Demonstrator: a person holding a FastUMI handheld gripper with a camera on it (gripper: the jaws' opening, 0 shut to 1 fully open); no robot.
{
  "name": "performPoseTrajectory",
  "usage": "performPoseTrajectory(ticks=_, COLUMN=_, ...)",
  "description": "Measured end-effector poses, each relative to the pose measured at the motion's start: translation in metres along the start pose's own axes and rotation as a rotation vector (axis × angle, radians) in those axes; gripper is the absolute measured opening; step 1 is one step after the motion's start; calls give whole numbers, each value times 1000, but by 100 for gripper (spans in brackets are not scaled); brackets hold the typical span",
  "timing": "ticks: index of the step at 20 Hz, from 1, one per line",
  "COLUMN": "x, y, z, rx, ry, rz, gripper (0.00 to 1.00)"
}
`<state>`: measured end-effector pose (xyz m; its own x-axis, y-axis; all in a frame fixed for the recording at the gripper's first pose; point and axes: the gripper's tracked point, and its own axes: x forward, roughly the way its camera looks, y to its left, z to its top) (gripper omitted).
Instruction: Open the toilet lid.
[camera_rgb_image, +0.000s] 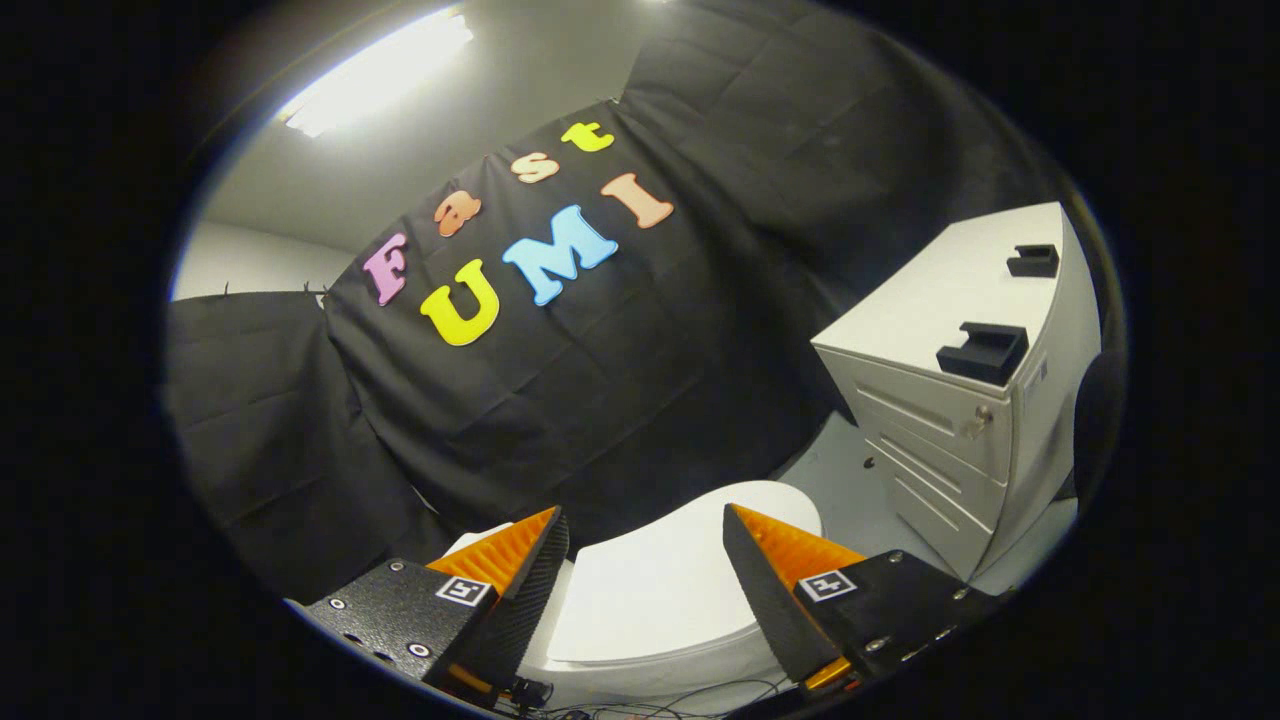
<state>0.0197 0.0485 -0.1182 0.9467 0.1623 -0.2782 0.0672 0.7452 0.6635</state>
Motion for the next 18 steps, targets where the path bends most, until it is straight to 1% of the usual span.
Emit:
performPoseTrajectory(ticks=3, x=5, y=-16, z=-17, rx=84, ry=41, rz=-28, gripper=95)
performPoseTrajectory(ticks=6, x=11, y=-44, z=-40, rx=156, ry=84, rz=-97, gripper=95)
performPoseTrajectory(ticks=8, x=14, y=-57, z=-55, rx=198, ry=118, rz=-125, gripper=95)
performPoseTrajectory(ticks=10, x=16, y=-67, z=-58, rx=210, ry=133, rz=-147, gripper=95)
performPoseTrajectory(ticks=12, x=17, y=-80, z=-72, rx=200, ry=169, rz=-183, gripper=94)
performPoseTrajectory(ticks=18, x=18, y=-112, z=-102, rx=280, ry=249, rz=-267, gripper=94)
